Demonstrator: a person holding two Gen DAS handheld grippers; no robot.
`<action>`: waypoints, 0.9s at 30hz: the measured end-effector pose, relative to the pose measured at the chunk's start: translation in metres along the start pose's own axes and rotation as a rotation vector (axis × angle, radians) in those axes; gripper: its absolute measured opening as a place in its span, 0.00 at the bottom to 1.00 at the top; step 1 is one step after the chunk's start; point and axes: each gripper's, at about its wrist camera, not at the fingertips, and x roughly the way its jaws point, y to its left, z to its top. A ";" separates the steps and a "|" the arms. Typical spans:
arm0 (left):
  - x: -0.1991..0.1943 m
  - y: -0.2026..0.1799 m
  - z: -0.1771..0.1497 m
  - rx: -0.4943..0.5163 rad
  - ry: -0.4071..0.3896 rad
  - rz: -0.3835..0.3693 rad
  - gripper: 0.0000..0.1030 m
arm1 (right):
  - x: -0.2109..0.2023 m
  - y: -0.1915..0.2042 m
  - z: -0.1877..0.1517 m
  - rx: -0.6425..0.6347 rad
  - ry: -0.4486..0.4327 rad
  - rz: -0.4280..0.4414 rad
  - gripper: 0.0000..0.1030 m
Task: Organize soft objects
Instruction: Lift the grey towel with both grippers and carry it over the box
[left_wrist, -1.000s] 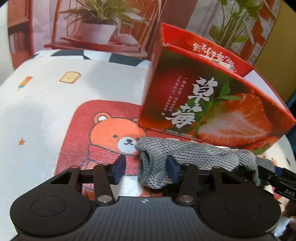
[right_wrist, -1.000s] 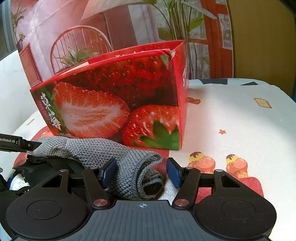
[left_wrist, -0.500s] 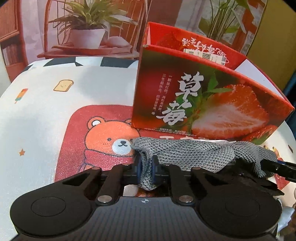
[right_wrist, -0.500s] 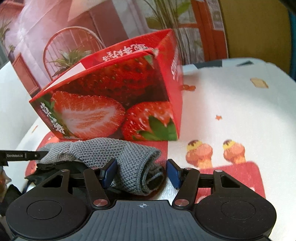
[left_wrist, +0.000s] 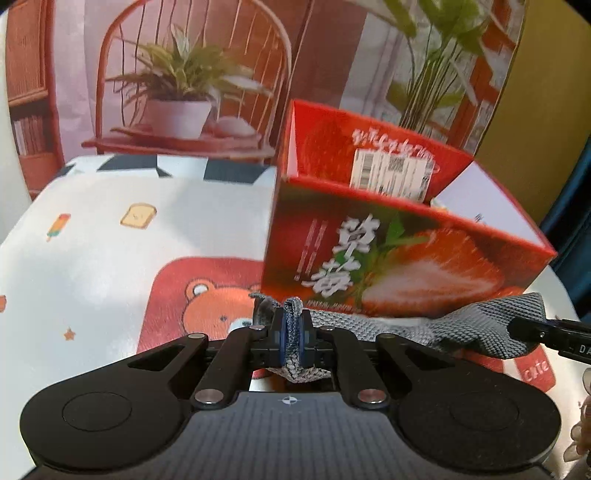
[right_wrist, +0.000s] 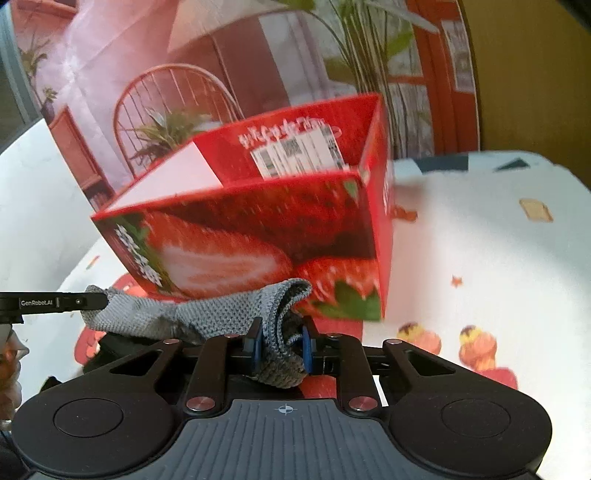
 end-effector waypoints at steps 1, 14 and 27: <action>-0.004 -0.001 0.002 0.002 -0.011 -0.002 0.07 | -0.003 0.002 0.003 -0.009 -0.007 0.001 0.18; -0.051 -0.009 0.019 0.000 -0.141 -0.012 0.07 | -0.041 0.027 0.040 -0.098 -0.125 0.049 0.17; -0.075 -0.022 0.062 0.039 -0.284 -0.006 0.07 | -0.059 0.045 0.092 -0.173 -0.233 0.083 0.17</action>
